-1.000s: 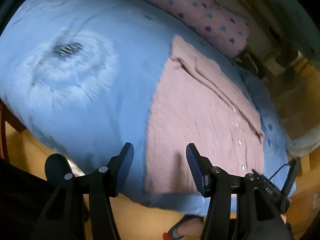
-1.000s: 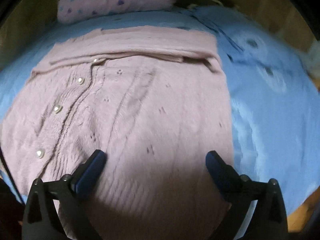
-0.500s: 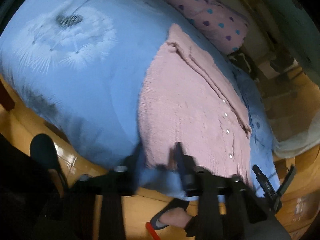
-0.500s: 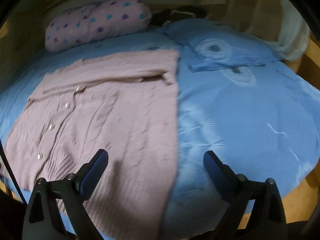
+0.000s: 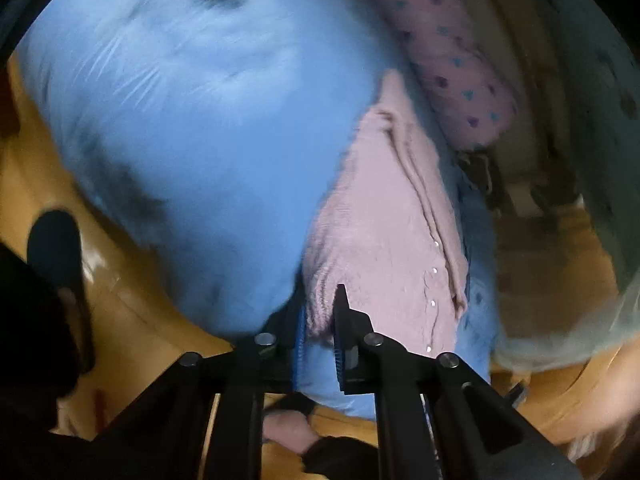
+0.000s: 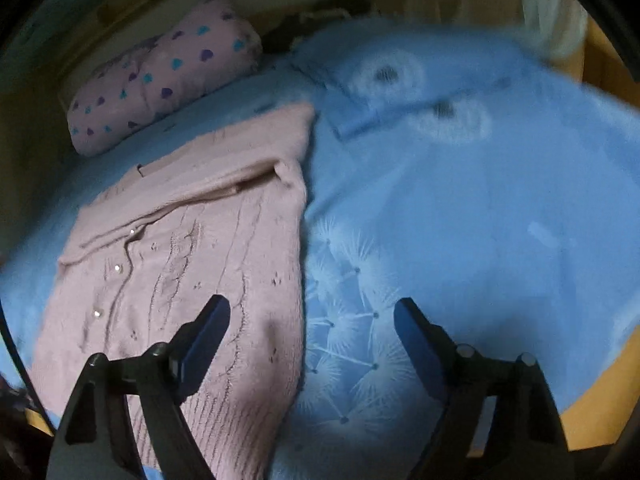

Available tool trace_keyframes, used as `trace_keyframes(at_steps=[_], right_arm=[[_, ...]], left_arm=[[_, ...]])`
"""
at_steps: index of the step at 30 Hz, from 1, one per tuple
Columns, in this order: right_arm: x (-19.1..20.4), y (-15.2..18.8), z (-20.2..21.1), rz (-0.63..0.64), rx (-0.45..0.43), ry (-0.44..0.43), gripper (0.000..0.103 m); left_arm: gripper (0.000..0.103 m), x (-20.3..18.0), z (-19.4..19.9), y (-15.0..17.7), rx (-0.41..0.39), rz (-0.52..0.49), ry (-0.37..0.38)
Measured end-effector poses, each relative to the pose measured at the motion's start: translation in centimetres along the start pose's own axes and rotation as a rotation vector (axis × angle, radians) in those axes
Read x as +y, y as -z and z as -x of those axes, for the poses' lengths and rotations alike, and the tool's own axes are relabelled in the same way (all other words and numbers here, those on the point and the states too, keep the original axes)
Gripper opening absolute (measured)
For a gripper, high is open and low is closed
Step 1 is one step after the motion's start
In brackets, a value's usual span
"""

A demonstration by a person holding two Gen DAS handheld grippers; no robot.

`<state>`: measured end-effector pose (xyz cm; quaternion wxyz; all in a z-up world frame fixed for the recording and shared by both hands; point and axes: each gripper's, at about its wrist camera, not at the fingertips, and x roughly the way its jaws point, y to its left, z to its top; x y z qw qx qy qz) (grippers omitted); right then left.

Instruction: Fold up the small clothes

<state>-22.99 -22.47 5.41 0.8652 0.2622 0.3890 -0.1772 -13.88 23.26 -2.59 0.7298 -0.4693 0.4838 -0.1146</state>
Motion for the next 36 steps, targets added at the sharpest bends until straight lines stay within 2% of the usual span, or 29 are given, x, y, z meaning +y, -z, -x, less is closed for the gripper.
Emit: trace_keyframes(at_steps=[2,5,7,8,9,10,14,17,21,25,29,36], right_arm=[[-0.8,0.5,-0.9,-0.028,0.034,-0.017,0.087],[-0.5,1.3,-0.7,0.016,0.063,-0.008,0.087],[-0.3,2.2,0.2,-0.004,0.086,-0.006,0.087],[0.0,2.7,0.8,-0.001,0.095,-0.008,0.087],[0.4,3.2,1.5,0.011,0.099,-0.013,0.087],[0.7,3.7,2.2,0.022,0.098,-0.022,0.087],[0.7,4.9,2.8,-0.022,0.097,-0.057,0.089],[1.0,5.3,2.5,-0.006,0.09,-0.043,0.089],[1.7,5.7,2.6,0.033,0.095,-0.087,0.088],[2.5,5.9,2.3,0.07,0.078,-0.059,0.088],[3.6,6.3,2.2,0.139,0.062,-0.018,0.088],[3.1,6.1,2.6,0.123,0.061,-0.058,0.088]], left_arm=[[0.0,0.8,0.0,-0.2,0.01,0.063,0.039],[0.0,1.0,0.3,-0.2,0.013,0.081,0.056],[0.0,1.2,1.8,0.4,-0.046,0.097,0.053],[0.003,0.9,2.7,0.7,-0.096,0.08,0.055],[0.019,0.4,3.1,0.9,-0.131,0.051,0.06],[0.027,0.1,3.0,0.9,-0.143,0.028,0.061],[0.027,0.2,1.0,0.4,-0.04,0.043,0.085],[0.028,0.5,1.4,0.9,-0.036,0.07,0.101],[0.028,1.6,1.7,2.9,0.023,0.151,0.147],[0.03,1.8,0.3,3.9,0.078,0.221,0.179],[0.03,2.9,-0.6,2.7,0.08,0.335,0.232],[0.03,0.8,1.5,3.2,0.02,0.262,0.349]])
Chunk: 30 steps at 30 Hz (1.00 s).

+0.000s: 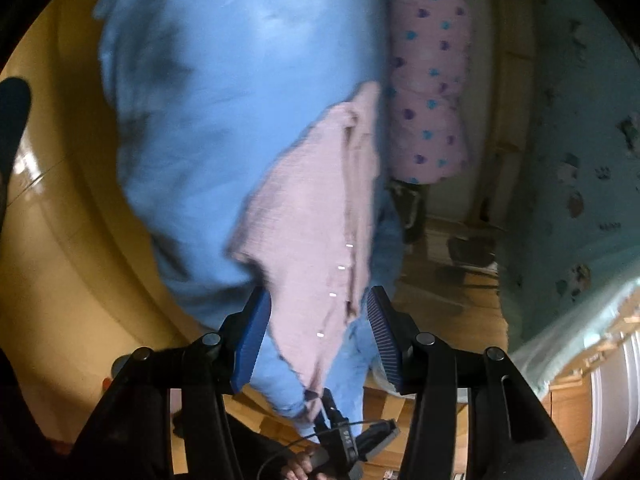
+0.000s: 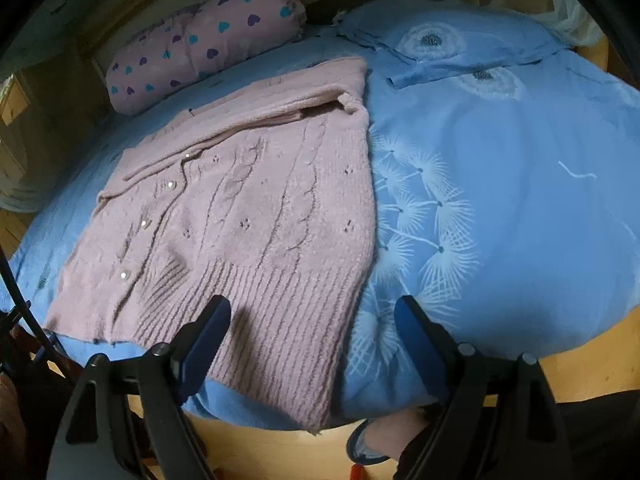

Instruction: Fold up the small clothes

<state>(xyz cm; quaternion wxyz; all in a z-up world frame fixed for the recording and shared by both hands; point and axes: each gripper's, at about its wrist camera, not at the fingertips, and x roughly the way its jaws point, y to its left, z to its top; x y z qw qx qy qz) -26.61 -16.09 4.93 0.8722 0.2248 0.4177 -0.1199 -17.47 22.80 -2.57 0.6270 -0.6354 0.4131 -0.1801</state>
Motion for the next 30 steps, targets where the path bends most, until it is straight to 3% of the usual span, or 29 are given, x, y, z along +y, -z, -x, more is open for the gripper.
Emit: trace_keyframes(at_steps=[2,4,5,7,8,12,14,17,20,22,26,30], right_arm=[[-0.1,0.0,0.0,-0.013,0.001,-0.007,0.088],[0.0,-0.1,-0.1,-0.013,0.002,-0.004,0.088],[0.0,0.0,-0.1,-0.009,0.002,-0.001,0.088],[0.1,0.0,-0.1,0.0,0.001,0.001,0.088],[0.2,0.0,0.0,0.0,0.001,-0.001,0.088],[-0.2,0.1,0.2,-0.022,0.0,-0.031,0.088],[-0.4,-0.1,0.2,-0.033,0.002,-0.038,0.088],[-0.3,-0.1,0.1,-0.029,0.004,-0.03,0.088],[-0.3,-0.1,0.2,-0.019,0.004,-0.028,0.088],[-0.4,0.0,0.3,-0.02,0.005,-0.036,0.088],[-0.5,0.0,0.3,-0.033,0.006,-0.042,0.088],[-0.2,0.0,0.3,-0.022,0.007,-0.032,0.088]], left_arm=[[0.03,-0.8,-0.1,-0.2,-0.001,-0.064,-0.011],[0.03,-0.5,-0.9,-1.2,-0.003,-0.095,-0.075],[0.03,0.2,-1.3,-1.8,0.004,-0.062,-0.09],[0.029,2.0,-1.4,-2.3,0.024,0.073,-0.025],[0.029,2.3,-0.9,-2.0,0.007,0.092,-0.002],[0.03,1.2,-0.9,-0.7,0.015,0.027,-0.05],[0.03,1.0,-1.6,-1.4,-0.019,0.009,-0.087],[0.029,1.4,-2.2,-2.6,-0.04,0.054,-0.063],[0.029,0.9,-1.5,-2.5,-0.09,0.017,-0.06],[0.029,0.9,-1.1,-1.8,-0.077,0.008,-0.056],[0.029,-0.1,-2.8,-0.8,-0.08,-0.079,-0.157],[0.029,-0.1,-2.1,-2.3,-0.14,-0.081,-0.149]])
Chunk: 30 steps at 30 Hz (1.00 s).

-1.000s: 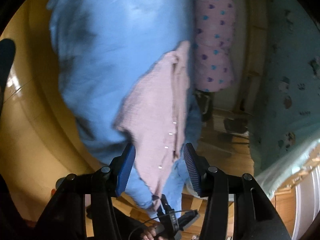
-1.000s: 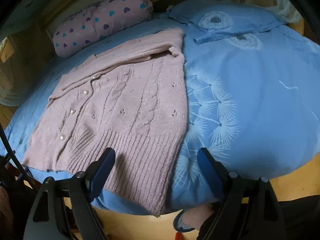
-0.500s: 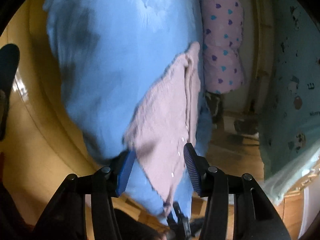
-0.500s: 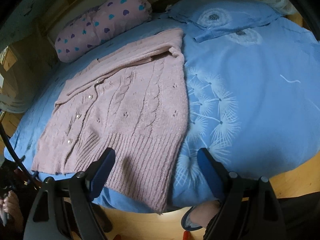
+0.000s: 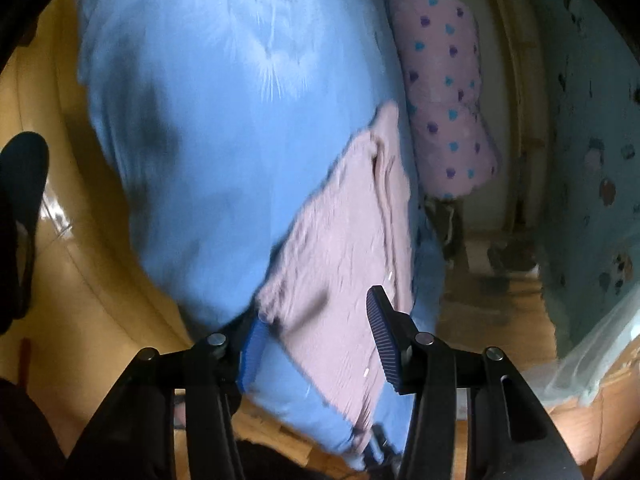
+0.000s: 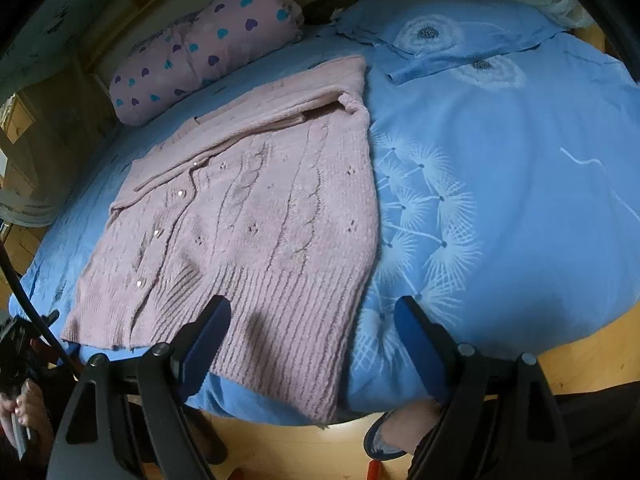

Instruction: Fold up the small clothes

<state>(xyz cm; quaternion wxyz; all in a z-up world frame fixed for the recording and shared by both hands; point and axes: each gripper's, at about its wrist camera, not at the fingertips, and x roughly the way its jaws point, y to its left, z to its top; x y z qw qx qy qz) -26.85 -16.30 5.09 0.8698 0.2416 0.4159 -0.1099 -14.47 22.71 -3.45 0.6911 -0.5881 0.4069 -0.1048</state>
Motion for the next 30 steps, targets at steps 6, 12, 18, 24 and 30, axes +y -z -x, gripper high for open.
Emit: trace_keyframes(at_steps=[6,12,18,24,30], right_arm=[[0.2,0.2,0.1,0.004,0.001,-0.006,0.088],[-1.2,0.3,2.0,-0.11,0.004,-0.103,0.088],[-3.0,0.5,1.3,-0.219,0.033,-0.172,0.083],[-2.3,0.8,0.5,-0.206,0.061,-0.176,0.065],[-1.0,1.9,0.5,-0.217,0.08,-0.16,0.053]], left_arm=[[0.001,-0.9,0.4,-0.1,-0.04,-0.098,-0.029],[0.0,-0.9,0.5,-0.3,0.01,-0.125,0.038],[0.0,0.2,1.9,-1.3,0.006,-0.068,0.03],[0.0,-0.4,2.6,-1.5,0.004,-0.096,0.053],[0.0,-0.1,2.5,-1.6,0.01,-0.09,0.057]])
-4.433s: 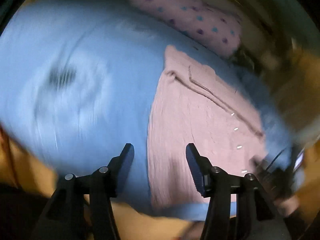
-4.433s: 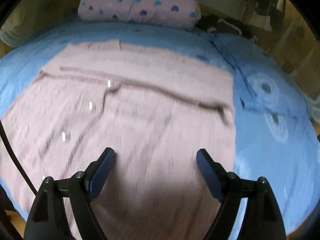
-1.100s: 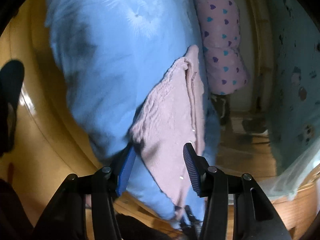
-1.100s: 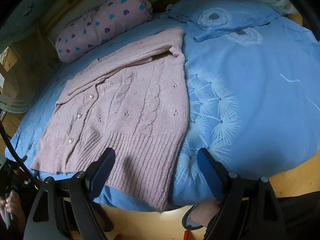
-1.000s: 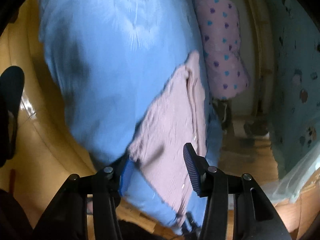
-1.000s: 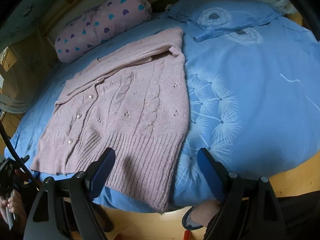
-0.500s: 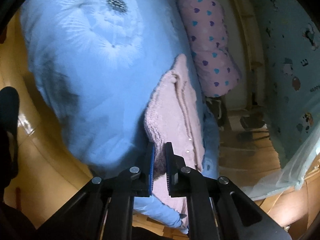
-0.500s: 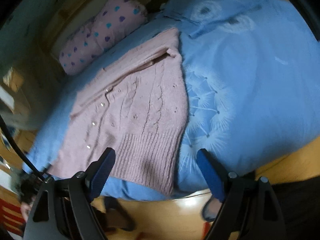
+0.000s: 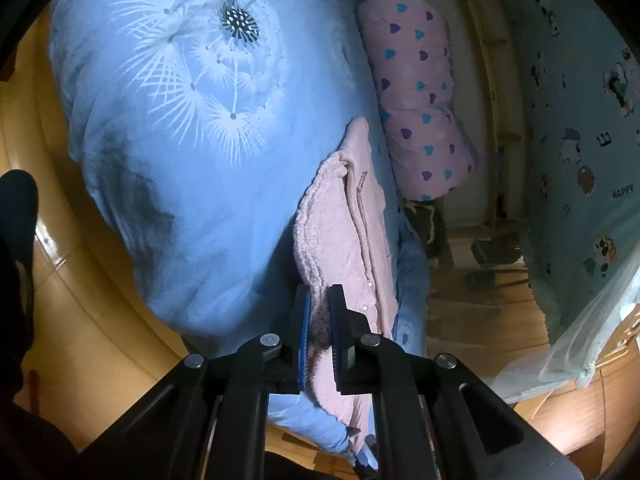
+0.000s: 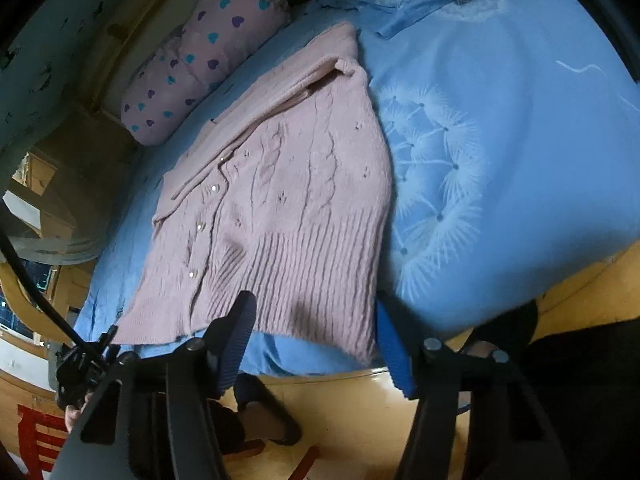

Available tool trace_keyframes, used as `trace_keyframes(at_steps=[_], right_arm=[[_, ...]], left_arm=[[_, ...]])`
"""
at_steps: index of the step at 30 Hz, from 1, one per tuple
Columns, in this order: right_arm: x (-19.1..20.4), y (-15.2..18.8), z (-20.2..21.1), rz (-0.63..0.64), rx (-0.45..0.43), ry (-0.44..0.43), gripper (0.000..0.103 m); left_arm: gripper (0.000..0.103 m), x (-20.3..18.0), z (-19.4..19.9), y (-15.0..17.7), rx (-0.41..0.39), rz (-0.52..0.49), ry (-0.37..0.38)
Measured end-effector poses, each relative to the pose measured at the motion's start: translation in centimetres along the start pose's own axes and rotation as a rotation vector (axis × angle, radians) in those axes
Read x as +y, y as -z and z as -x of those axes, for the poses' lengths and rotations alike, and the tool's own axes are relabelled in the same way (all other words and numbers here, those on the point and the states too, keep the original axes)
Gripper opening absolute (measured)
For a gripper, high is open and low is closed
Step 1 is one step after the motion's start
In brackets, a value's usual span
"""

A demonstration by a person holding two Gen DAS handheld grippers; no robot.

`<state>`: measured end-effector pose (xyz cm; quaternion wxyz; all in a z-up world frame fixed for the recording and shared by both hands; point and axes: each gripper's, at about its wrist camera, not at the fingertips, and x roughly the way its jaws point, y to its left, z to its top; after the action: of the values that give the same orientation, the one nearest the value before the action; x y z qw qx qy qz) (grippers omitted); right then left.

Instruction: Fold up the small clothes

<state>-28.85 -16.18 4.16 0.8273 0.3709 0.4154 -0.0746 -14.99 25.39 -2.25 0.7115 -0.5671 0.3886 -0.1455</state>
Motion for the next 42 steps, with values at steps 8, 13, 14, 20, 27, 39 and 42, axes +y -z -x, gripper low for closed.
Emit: trace_keyframes(at_steps=[8,13,14,20,27,39,42], right_arm=[[-2.8,-1.1,0.1,-0.125,0.019,-0.081,0.008],[-5.1,-2.7,4.1,-0.21,-0.118,-0.205,0.008],[-5.2,-2.9,4.7,-0.21,-0.134,-0.213,0.008],[-4.8,-3.3,7.5,-0.152,-0.189,-0.194,0.008],[-3.7,-2.5,11.1,-0.037,-0.222,-0.165,0.008],[-2.3,0.2,15.8,0.044,-0.257,-0.178,0.008],[-2.0,0.7,16.8,0.06,-0.269,-0.185,0.008]], left_arm=[[0.0,-0.2,0.0,0.1,0.01,0.035,0.074],[0.0,-2.4,2.0,0.0,-0.012,-0.051,0.144],[0.0,-3.0,2.3,0.2,-0.018,-0.086,0.134],[0.0,-5.5,3.4,1.4,-0.01,-0.177,0.147],[0.0,-7.4,5.8,3.2,-0.01,-0.241,0.19],[0.0,-9.7,10.3,7.2,0.005,-0.382,0.23],[0.0,-10.8,11.5,8.1,-0.027,-0.434,0.213]])
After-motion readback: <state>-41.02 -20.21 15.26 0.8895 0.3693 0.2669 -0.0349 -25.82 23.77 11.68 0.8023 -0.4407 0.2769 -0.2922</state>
